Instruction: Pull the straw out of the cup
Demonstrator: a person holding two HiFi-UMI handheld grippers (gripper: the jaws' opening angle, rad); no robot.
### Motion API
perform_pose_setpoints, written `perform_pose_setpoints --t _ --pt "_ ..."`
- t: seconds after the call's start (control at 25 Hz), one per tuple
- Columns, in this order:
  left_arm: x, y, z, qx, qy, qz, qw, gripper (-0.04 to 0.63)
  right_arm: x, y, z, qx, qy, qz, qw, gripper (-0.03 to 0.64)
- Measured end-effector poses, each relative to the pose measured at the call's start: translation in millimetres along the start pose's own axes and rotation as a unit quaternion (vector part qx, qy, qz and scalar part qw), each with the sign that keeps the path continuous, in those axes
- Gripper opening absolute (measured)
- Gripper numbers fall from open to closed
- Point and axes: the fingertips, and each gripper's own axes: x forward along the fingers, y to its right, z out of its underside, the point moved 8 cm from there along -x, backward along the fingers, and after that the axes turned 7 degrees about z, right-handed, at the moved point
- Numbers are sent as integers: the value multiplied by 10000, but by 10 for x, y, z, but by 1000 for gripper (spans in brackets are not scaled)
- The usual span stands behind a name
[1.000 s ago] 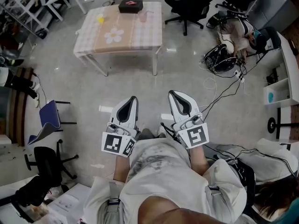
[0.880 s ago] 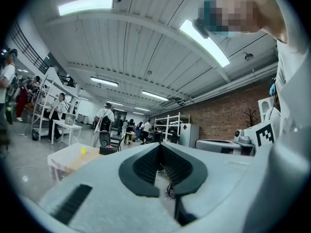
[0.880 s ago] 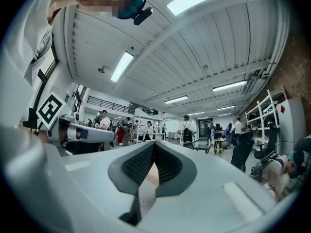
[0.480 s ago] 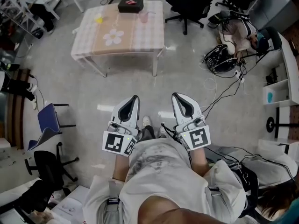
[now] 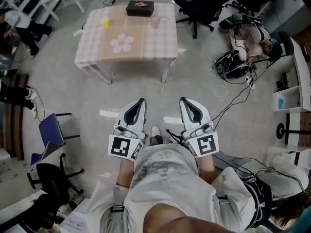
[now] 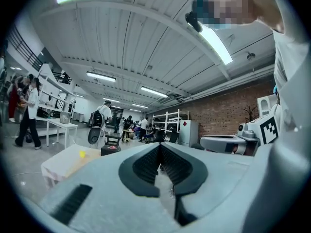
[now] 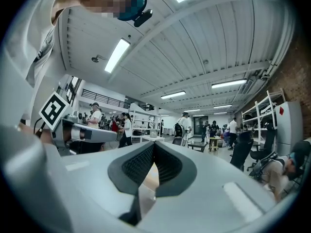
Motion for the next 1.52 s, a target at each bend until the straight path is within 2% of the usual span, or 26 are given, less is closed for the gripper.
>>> perform_pose_setpoints --t 0.32,0.68,0.96,1.2,1.52 --pt "106 -373 -39 -56 5 182 9998 6 354 -112 -16 -93 -112 80 9999 9" --pt "344 -588 -48 -123 40 213 9997 6 650 -1 7 -165 -168 67 9997 11" --pt "767 -799 -53 -113 3 144 9998 6 1067 317 63 -44 -27 -2 10000 11" --pt "1224 -1010 -53 -90 -29 69 9999 6 1456 670 176 -36 -167 -142 9998 11" --pt "1743 -1159 -129 -42 4 -71 10000 6 1865 1062 179 -12 -75 -343 9994 11"
